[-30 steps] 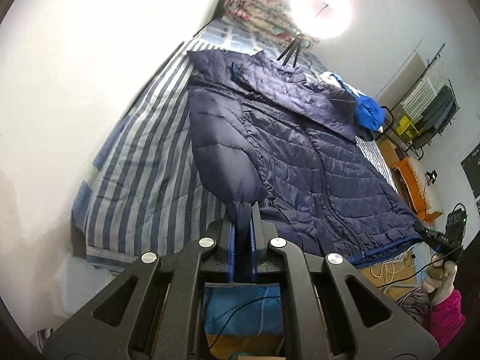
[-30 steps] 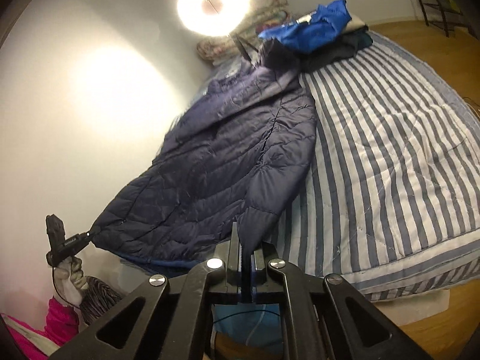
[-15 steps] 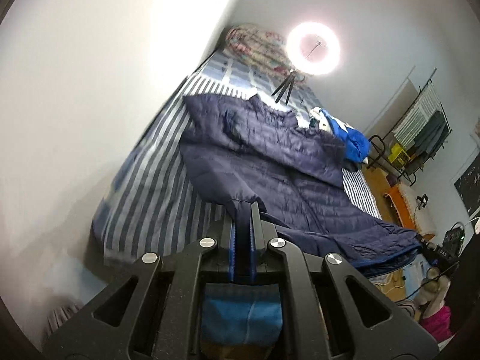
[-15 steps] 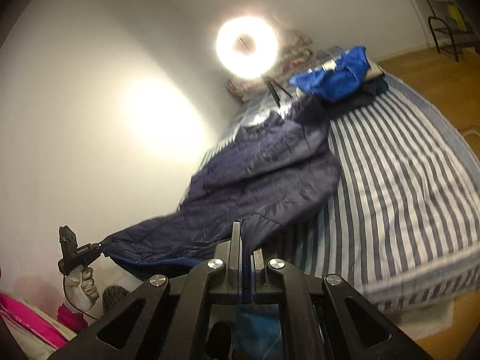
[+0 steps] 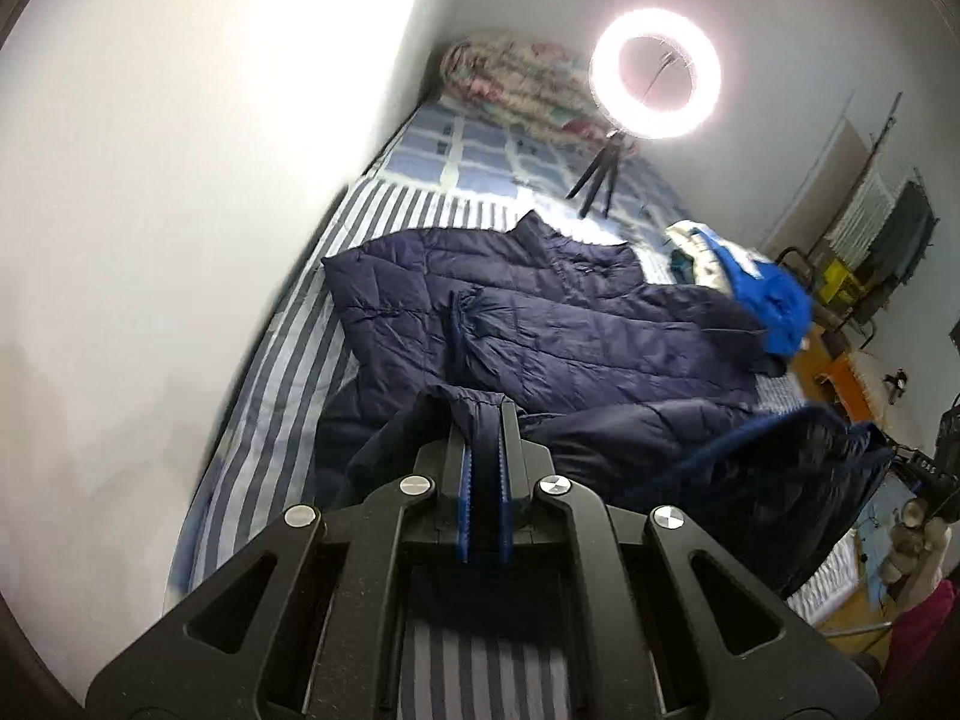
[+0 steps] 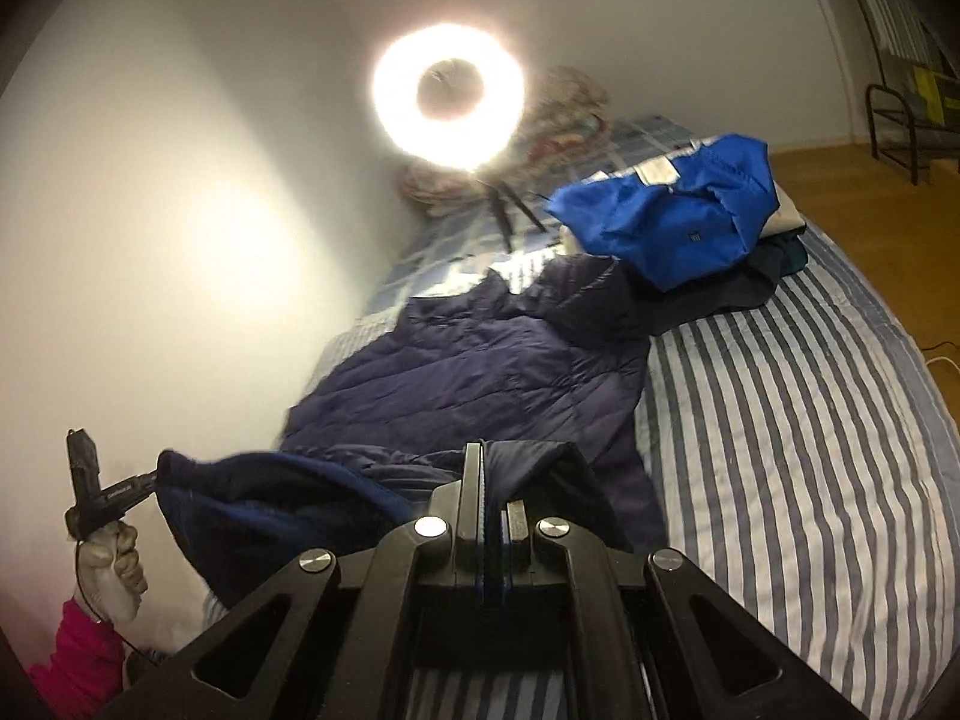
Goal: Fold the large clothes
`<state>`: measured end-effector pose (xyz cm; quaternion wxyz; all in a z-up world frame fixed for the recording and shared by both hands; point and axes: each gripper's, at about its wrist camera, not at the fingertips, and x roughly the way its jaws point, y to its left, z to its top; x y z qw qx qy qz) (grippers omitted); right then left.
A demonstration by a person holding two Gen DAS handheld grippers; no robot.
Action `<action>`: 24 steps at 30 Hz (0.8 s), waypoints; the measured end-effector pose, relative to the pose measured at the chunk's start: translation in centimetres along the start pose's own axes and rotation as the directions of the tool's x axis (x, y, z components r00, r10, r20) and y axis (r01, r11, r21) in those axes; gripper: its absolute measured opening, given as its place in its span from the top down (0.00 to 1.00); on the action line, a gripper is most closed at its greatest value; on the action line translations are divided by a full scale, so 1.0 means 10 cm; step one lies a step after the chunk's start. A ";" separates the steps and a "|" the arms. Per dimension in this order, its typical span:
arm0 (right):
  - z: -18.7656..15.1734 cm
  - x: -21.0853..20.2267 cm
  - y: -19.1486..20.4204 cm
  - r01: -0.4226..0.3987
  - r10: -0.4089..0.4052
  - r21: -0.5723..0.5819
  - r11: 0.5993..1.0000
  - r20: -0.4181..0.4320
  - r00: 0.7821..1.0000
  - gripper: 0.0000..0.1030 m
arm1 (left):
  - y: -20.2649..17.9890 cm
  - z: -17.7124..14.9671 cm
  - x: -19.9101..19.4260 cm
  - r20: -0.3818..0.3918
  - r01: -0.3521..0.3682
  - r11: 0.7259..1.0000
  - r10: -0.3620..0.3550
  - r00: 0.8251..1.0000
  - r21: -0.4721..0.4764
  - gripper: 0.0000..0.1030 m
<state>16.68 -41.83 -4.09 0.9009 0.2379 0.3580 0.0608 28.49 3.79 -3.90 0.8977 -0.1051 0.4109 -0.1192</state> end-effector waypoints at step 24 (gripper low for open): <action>0.35 1.16 -0.47 0.042 -0.049 -0.047 0.998 -0.145 0.988 0.43 | 0.36 0.34 1.21 -0.144 0.006 1.000 -0.011 0.990 -0.030 0.36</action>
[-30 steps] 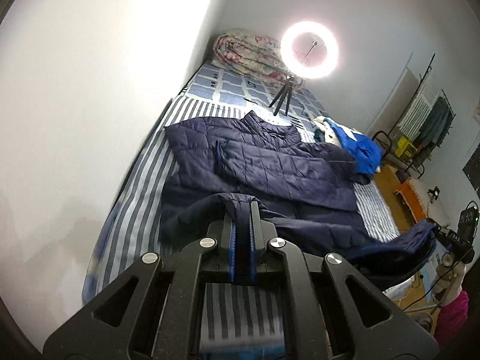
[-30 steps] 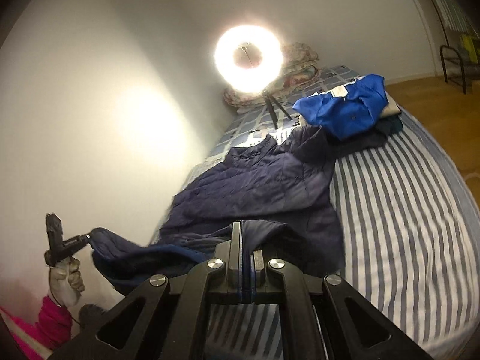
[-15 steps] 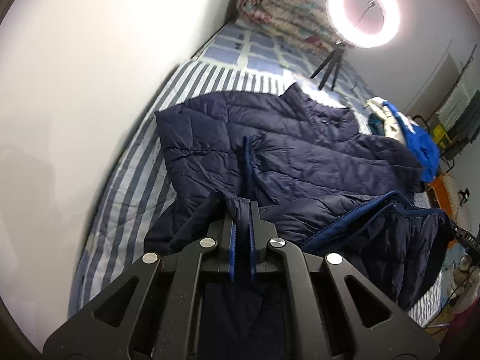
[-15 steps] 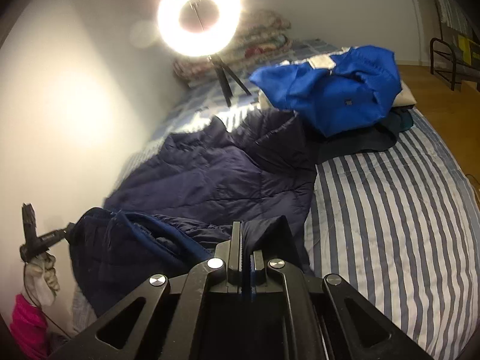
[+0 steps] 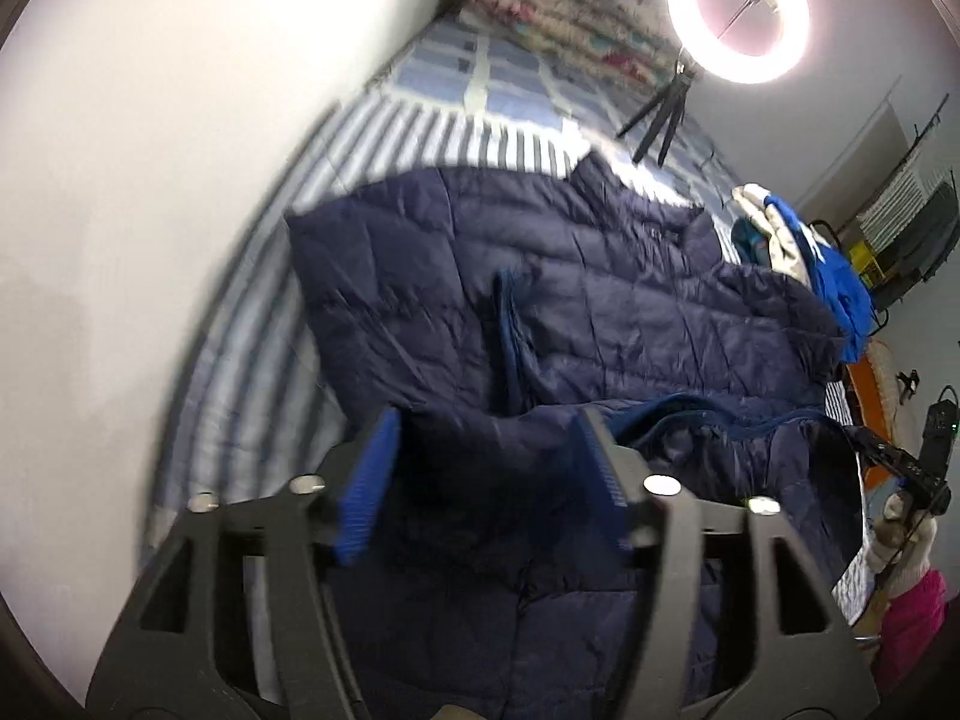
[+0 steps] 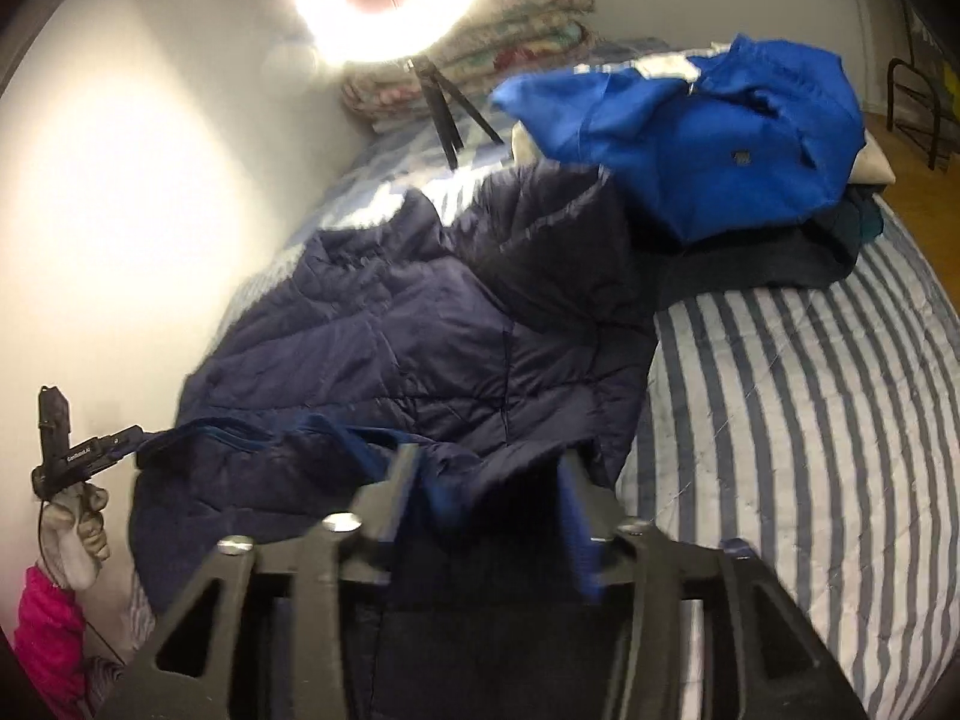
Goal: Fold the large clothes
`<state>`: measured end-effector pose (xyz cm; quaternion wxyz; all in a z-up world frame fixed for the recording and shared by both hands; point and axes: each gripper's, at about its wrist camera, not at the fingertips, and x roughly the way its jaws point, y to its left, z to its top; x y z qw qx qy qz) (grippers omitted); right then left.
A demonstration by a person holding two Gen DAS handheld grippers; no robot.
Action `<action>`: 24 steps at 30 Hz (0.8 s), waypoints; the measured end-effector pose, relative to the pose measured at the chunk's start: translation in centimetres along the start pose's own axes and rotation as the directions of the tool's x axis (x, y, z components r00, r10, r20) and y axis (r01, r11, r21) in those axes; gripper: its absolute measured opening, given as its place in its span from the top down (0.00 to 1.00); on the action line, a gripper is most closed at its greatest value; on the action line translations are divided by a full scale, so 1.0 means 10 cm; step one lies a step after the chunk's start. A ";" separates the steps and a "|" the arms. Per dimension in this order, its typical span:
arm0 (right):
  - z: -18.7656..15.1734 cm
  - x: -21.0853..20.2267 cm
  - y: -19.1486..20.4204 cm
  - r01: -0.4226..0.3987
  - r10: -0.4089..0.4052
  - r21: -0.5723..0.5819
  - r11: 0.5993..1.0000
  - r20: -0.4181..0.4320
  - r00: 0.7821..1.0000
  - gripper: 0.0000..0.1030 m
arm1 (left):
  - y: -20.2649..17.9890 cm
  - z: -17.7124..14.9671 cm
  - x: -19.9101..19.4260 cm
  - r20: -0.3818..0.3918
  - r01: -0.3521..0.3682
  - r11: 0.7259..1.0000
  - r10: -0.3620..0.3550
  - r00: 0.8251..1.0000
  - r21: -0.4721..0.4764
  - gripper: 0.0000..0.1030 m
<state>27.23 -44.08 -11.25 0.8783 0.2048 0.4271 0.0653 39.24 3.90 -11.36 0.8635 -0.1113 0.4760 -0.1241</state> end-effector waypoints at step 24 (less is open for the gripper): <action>0.00 0.58 -0.06 0.093 -0.114 -0.204 0.975 -0.099 0.989 0.59 | -0.32 0.01 0.73 -0.069 -0.134 0.939 0.164 0.984 0.318 0.84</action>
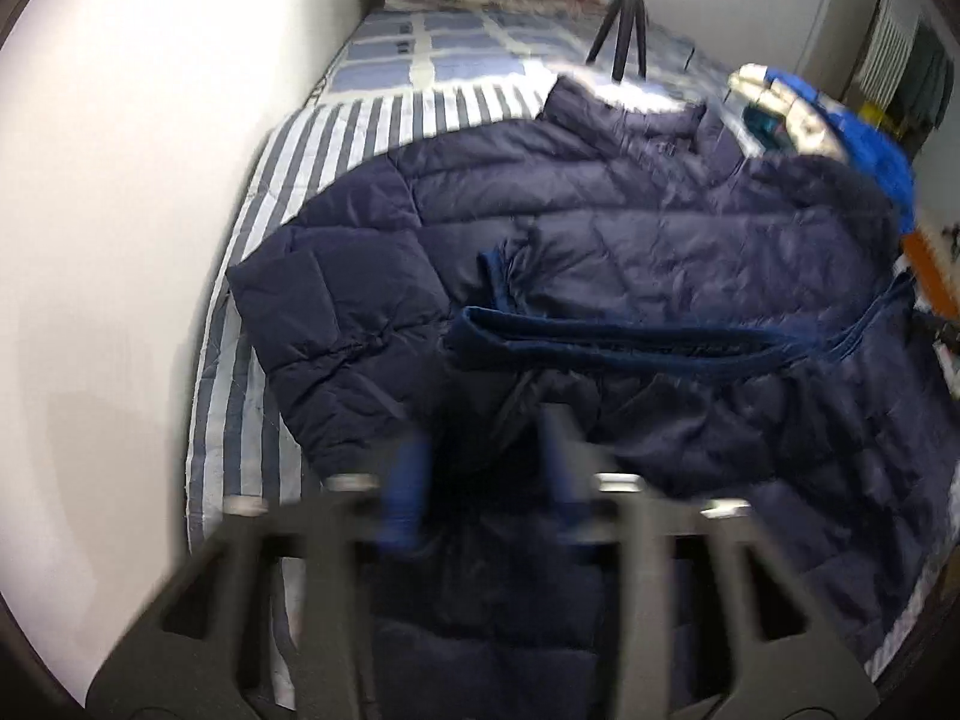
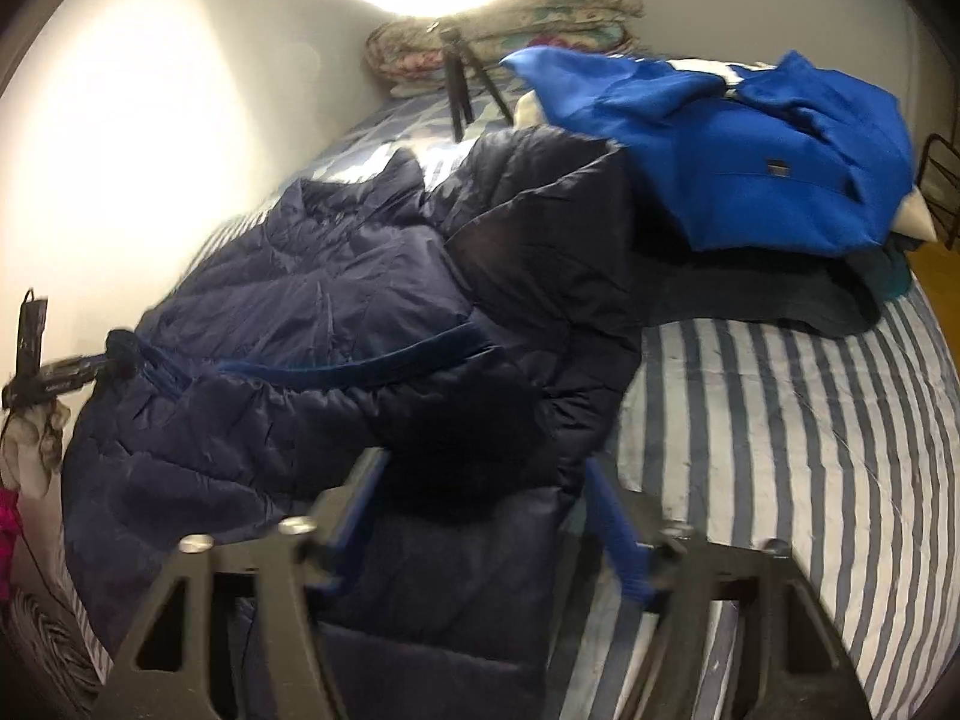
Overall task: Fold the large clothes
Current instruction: 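Lower the folded hem onto the jacket body with both tools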
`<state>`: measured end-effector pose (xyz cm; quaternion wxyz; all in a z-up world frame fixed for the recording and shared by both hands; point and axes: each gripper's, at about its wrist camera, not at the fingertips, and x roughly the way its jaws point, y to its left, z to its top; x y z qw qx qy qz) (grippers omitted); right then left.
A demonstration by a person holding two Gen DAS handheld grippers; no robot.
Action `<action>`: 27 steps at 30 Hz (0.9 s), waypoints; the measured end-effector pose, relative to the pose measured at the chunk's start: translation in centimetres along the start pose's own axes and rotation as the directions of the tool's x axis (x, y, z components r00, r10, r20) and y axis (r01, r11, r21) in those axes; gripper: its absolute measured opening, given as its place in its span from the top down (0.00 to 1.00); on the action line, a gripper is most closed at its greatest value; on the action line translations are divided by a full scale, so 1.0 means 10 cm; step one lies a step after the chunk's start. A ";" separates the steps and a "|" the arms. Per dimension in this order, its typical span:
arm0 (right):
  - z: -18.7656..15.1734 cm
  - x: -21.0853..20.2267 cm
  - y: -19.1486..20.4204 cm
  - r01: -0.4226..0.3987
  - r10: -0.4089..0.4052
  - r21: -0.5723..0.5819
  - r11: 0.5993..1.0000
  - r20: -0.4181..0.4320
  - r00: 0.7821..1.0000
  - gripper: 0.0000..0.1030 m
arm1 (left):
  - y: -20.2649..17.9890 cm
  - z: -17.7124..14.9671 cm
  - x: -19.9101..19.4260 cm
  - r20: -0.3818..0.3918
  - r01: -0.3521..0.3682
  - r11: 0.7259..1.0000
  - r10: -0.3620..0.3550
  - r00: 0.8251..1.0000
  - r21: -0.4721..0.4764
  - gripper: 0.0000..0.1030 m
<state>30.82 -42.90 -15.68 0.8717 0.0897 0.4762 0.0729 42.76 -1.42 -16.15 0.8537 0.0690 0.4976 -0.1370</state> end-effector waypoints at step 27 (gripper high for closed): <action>0.14 -0.46 0.36 0.159 -0.142 -0.133 0.978 0.127 0.982 1.00 | 0.12 0.02 -0.42 0.111 -0.020 1.000 0.022 0.994 -0.021 0.97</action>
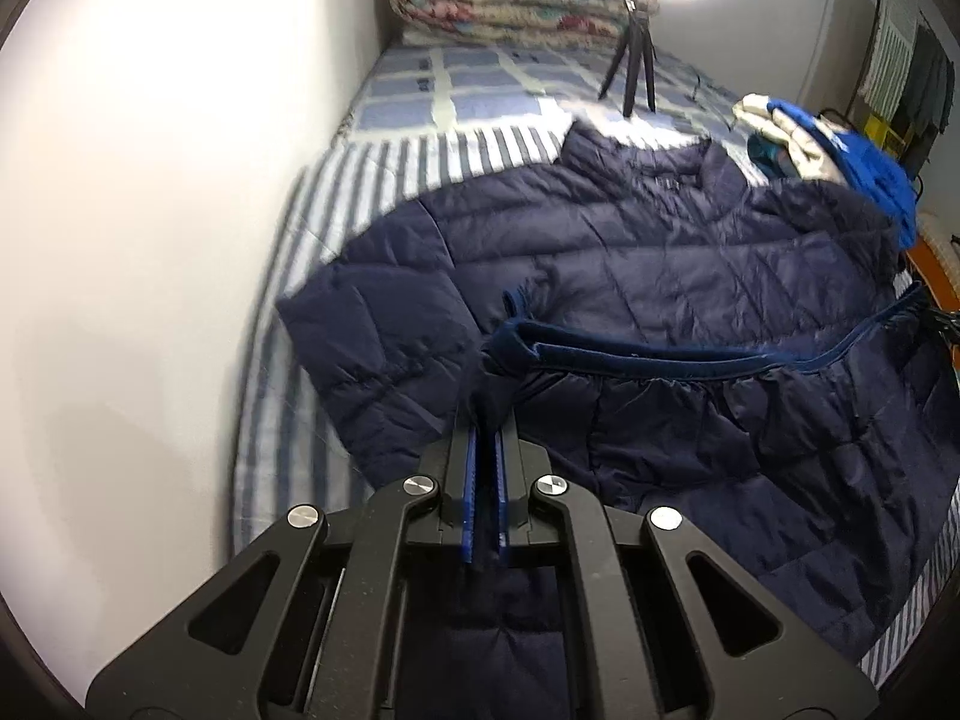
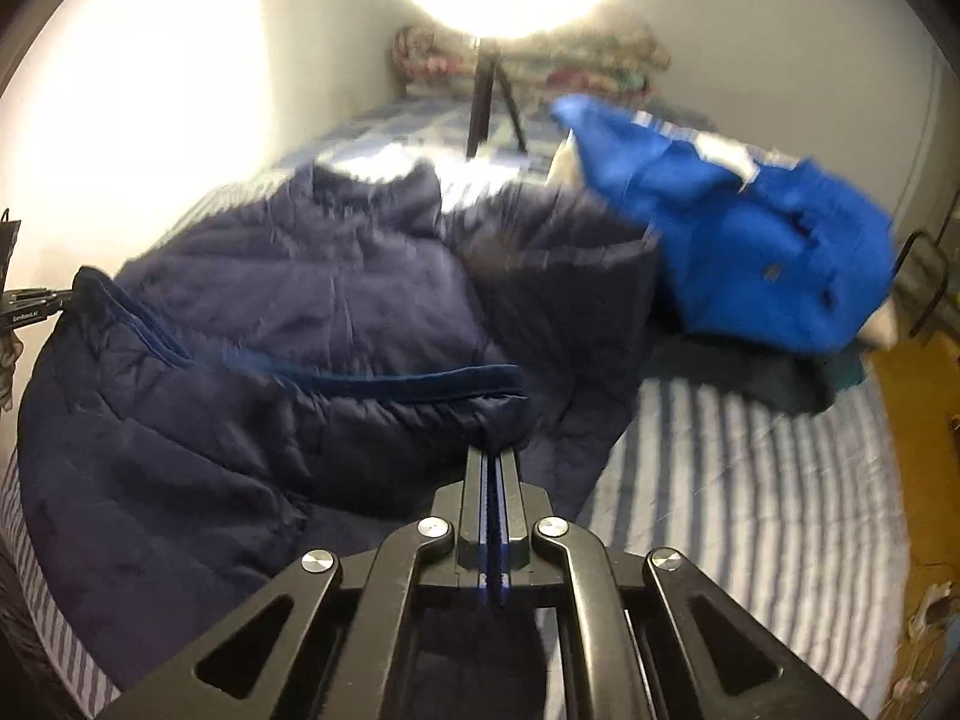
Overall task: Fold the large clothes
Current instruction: 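Lower the folded hem onto the jacket body with both tools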
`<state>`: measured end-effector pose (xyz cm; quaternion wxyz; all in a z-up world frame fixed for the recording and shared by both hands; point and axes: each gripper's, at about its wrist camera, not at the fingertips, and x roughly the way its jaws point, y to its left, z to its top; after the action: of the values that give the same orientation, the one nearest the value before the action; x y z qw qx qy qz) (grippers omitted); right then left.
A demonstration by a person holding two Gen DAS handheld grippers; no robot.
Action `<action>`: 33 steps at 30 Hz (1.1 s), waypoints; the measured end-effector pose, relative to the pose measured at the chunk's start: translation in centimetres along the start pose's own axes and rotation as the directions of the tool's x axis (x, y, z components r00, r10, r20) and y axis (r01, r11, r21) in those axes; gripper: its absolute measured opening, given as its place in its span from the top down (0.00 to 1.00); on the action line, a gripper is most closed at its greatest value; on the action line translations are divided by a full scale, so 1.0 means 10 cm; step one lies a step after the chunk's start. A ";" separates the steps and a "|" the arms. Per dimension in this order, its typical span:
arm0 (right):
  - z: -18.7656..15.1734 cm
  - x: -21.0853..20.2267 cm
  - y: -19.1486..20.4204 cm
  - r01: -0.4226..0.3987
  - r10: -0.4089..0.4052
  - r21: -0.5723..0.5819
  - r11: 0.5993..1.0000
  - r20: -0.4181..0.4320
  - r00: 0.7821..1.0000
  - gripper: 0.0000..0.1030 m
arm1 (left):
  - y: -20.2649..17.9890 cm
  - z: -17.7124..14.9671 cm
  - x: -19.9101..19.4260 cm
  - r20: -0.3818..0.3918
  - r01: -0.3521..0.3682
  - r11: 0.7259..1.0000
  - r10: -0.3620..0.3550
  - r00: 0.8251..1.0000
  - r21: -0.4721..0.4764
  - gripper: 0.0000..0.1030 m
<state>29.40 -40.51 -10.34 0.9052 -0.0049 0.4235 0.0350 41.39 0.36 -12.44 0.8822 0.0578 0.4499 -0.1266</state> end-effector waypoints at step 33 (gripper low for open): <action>0.74 1.00 -0.10 0.006 -0.004 0.044 0.999 -0.030 1.000 0.99 | 0.16 0.78 0.84 0.015 -0.121 0.989 0.120 0.993 0.083 0.98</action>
<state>41.52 -40.59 -13.29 0.8988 0.0133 0.4376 0.0234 52.66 -1.22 -14.61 0.8872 0.1212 0.4356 -0.0922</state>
